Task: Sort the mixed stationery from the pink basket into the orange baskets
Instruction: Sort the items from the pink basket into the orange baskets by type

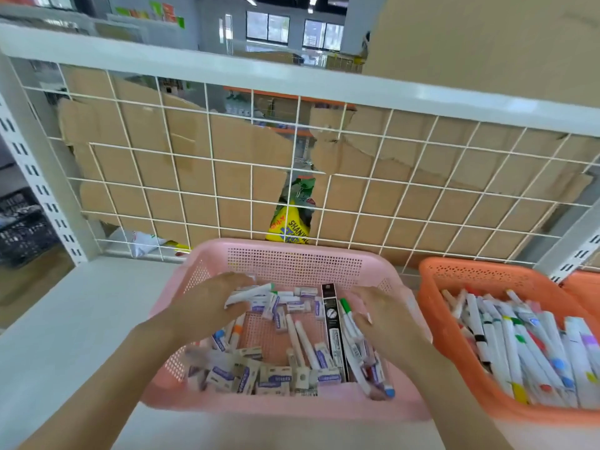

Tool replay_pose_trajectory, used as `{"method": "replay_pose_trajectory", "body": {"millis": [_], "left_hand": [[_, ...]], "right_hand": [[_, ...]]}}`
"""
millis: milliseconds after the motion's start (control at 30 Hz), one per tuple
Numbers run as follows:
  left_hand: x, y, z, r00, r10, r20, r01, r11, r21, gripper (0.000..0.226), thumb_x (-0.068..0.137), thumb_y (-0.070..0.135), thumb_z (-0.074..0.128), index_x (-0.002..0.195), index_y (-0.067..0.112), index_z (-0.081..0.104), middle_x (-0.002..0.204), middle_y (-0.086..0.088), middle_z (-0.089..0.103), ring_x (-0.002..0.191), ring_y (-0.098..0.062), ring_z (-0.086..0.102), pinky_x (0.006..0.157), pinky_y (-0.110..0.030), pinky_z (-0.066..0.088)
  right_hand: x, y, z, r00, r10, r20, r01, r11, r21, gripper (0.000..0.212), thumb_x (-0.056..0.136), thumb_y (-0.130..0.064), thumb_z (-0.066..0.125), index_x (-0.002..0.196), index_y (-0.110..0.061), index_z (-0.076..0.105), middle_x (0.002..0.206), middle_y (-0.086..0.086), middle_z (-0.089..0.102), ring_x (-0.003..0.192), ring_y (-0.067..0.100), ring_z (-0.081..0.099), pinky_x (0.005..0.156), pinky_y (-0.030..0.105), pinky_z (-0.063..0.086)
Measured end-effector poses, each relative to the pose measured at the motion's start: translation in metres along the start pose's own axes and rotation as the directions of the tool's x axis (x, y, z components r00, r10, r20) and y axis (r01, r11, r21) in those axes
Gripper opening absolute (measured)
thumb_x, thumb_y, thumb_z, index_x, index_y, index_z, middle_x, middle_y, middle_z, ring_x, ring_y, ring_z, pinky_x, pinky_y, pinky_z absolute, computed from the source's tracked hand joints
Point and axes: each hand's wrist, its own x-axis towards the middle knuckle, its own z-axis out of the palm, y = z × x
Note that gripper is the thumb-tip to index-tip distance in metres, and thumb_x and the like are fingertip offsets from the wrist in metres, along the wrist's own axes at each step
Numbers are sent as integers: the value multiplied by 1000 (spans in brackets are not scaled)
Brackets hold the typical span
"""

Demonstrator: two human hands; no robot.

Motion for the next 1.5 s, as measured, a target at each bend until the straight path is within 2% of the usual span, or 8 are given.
{"method": "replay_pose_trajectory", "body": {"millis": [200, 467, 667, 800, 967, 1200, 1333, 1500], "left_hand": [[29, -7, 2, 990, 68, 121, -70, 997, 13, 36, 94, 29, 53, 129, 27, 47, 136, 9, 48, 119, -10, 47, 97, -21, 35], [56, -7, 17, 979, 44, 201, -63, 994, 87, 39, 92, 29, 56, 128, 18, 50, 132, 0, 49, 118, -15, 46, 99, -28, 37], [56, 5, 35, 969, -29, 247, -46, 956, 290, 48, 88, 50, 53, 126, 21, 47, 125, 3, 47, 116, -19, 48, 106, -48, 28], [55, 14, 45, 969, 24, 248, -113, 930, 351, 66, 87, 52, 55, 135, 11, 35, 136, -4, 38, 125, -20, 37, 100, -38, 34], [52, 14, 61, 963, 32, 269, -122, 937, 327, 81, 84, 55, 57, 140, 8, 21, 139, -9, 35, 126, -25, 38, 102, -34, 35], [50, 14, 74, 966, 75, 249, -161, 924, 347, 56, 93, 40, 49, 134, 9, 29, 138, -11, 32, 125, -26, 37, 102, -31, 34], [47, 16, 79, 963, 122, 242, -224, 859, 460, 49, 93, 38, 40, 132, 11, 29, 140, -15, 29, 121, -32, 38, 98, -39, 41], [44, 18, 77, 965, 144, 218, -230, 866, 445, 47, 94, 27, 39, 136, 13, 25, 144, -13, 25, 118, -31, 43, 84, -33, 45]], "right_hand": [[20, -4, 14, 965, 140, 221, -115, 986, -119, 40, 92, -6, 47, 131, -17, 45, 112, 5, 63, 92, 15, 61, 79, 24, 49], [36, -11, 22, 932, 168, 320, -95, 968, -234, 38, 88, -29, 63, 118, -8, 55, 112, 6, 59, 99, 19, 59, 83, 25, 46], [40, -7, 24, 956, 87, 281, -39, 985, -171, 37, 91, -30, 57, 122, -10, 51, 104, 7, 57, 94, 23, 55, 78, 29, 43], [40, -8, 31, 971, 33, 238, 11, 983, -182, 69, 85, -33, 58, 145, -23, 24, 117, 8, 58, 108, 28, 53, 89, 35, 44], [43, -11, 37, 979, 2, 206, 45, 974, -223, 77, 82, -29, 60, 146, -23, 19, 116, 5, 60, 108, 27, 55, 89, 34, 43], [44, -12, 35, 911, 121, 394, -80, 990, -120, 30, 84, -27, 63, 105, -7, 56, 92, 3, 60, 88, 18, 62, 77, 29, 53], [46, -12, 36, 893, 132, 431, -120, 991, -55, 23, 83, -24, 64, 96, -7, 55, 90, 6, 58, 76, 17, 54, 59, 24, 41], [46, -10, 42, 893, 122, 433, -134, 991, -3, 28, 82, -24, 64, 102, -5, 59, 98, 9, 63, 87, 22, 61, 76, 32, 49]]}}
